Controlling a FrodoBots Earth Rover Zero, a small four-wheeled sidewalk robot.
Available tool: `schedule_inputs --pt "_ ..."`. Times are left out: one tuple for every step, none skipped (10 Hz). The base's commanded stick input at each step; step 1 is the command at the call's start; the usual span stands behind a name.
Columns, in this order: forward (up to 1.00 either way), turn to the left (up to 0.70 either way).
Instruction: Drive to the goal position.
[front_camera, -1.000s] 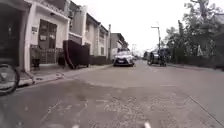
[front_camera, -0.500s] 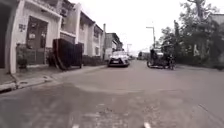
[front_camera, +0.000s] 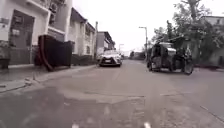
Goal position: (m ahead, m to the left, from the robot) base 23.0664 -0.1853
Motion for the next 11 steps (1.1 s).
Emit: schedule_inputs --pt "0.7 0.06" --pt "0.7 -0.34" --pt "0.7 -0.19" --pt "0.7 -0.28" --pt "0.7 -0.33" --pt "0.7 -0.35" --pt "0.7 -0.32" --pt "0.7 0.0" --pt "0.7 0.0" --pt "0.7 0.06" --pt "0.7 0.1"
